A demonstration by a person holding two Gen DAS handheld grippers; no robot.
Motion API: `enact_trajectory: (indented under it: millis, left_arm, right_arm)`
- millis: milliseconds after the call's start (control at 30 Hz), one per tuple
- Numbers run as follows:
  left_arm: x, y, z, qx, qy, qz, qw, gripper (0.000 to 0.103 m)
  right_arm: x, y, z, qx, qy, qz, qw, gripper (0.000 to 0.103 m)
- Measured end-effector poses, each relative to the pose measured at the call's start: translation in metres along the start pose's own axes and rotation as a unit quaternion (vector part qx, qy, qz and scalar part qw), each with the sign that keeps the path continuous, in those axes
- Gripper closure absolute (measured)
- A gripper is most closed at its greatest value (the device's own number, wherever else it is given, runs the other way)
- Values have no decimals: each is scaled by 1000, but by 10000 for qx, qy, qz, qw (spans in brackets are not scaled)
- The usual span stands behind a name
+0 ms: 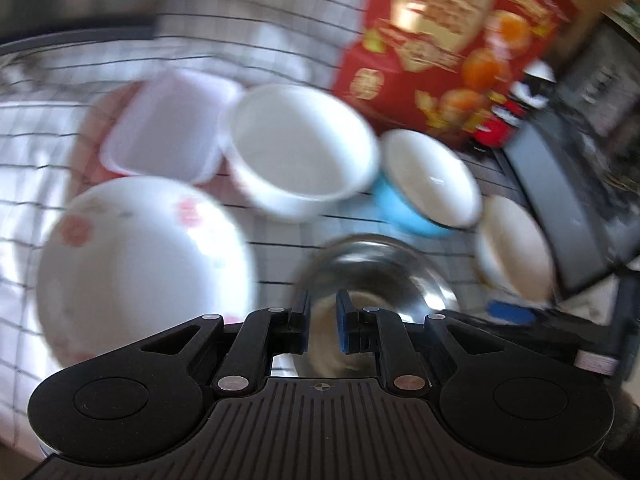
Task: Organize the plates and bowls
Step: 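Move both grippers forward to the rim of the stainless steel bowl, then close the left gripper on the steel bowl rim while the right gripper closes on it too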
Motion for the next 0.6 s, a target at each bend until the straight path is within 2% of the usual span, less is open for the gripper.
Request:
enact_trajectory:
  millis: [67, 100, 267, 367, 433, 567, 600]
  left_arm:
    - [4, 14, 1, 55, 10, 323, 9995, 86]
    - [7, 20, 1, 34, 62, 360, 9993, 86]
    - [27, 15, -5, -100, 507, -300, 9982, 86]
    - [38, 14, -13, -148, 762, -261, 9966, 86]
    - [43, 11, -16, -157, 807, -252, 9963, 86]
    - [50, -1, -17, -186, 871, -428, 9951, 64]
    - [51, -4, -17, -241, 893, -504, 9944, 63]
  right_arm:
    - [7, 1, 0, -95, 126, 50, 9999, 0]
    - [9, 2, -1, -128, 156, 59, 9998, 0]
    - [17, 12, -6, 9, 335, 380, 9987, 0]
    - [24, 14, -12, 156, 483, 624, 9968, 0]
    - [27, 10, -13, 225, 505, 639, 9964, 0]
    - [27, 8, -14, 242, 493, 761, 9956, 0]
    - [27, 8, -14, 213, 499, 757, 9957, 0]
Point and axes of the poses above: each gripper's, at about its wrist camera, not at the fingertips, and x roughly the way its jaws point, y to its left, z to its top, the point moved 10 cm from there along x, roughly the way its jaws point, and after that the axes turned 1 degree about y, right-handed, at the moved point
